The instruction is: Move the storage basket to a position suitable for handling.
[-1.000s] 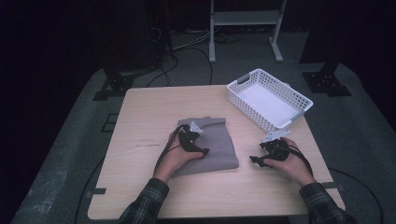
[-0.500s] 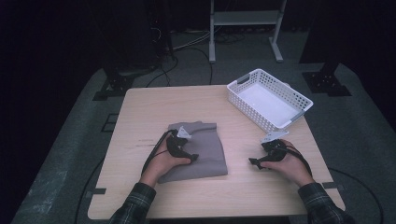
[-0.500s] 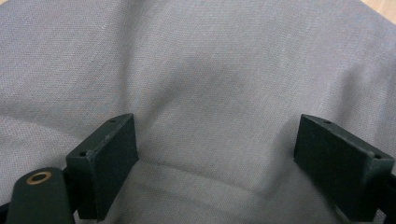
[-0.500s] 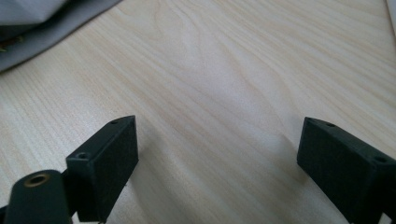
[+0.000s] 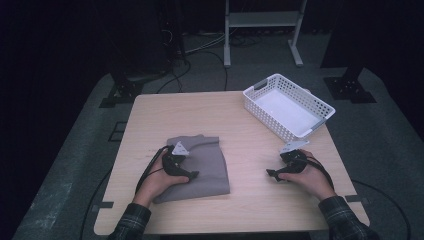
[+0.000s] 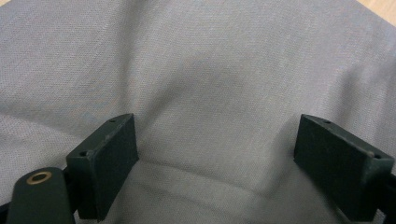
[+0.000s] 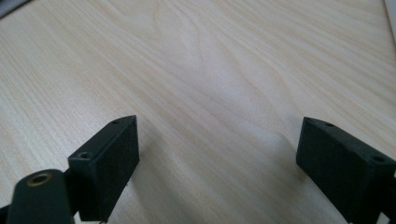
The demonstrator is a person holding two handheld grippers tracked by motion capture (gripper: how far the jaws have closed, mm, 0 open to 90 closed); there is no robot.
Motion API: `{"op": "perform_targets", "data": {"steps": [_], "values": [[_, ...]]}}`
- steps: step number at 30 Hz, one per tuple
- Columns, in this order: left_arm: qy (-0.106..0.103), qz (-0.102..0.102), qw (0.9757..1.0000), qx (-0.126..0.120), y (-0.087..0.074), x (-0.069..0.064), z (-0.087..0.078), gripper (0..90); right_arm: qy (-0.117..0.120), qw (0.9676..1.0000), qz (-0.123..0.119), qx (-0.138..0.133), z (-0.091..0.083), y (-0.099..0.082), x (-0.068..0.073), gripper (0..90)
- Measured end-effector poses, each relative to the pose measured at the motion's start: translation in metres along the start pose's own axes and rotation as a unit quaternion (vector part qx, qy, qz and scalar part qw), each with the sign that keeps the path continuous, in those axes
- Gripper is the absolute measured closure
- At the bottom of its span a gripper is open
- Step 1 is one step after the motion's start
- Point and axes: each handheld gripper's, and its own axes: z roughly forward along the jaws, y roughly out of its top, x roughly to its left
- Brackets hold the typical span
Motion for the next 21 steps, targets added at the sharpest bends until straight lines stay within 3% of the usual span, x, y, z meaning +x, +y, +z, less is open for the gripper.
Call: {"op": "perform_targets", "data": {"steps": [6, 12, 14, 21], "values": [[0.002, -0.002, 1.0, 0.001, -0.014, 0.004, -0.012, 12.0, 0.002, 1.0, -0.003, -0.001, 0.0, 0.001, 0.001, 14.1], [0.004, -0.005, 1.0, 0.0, -0.024, 0.006, -0.02, 12.1, 0.005, 0.9998, -0.01, 0.013, -0.003, 0.005, 0.006, 28.1], [0.005, -0.006, 1.0, 0.0, -0.028, 0.007, -0.023, 12.1, 0.001, 0.9997, -0.018, 0.016, -0.005, 0.007, 0.007, 28.6], [0.007, -0.01, 0.9999, -0.004, -0.042, 0.01, -0.035, 12.1, 0.006, 0.9998, -0.015, -0.012, -0.019, 0.017, 0.008, 30.5]]}}
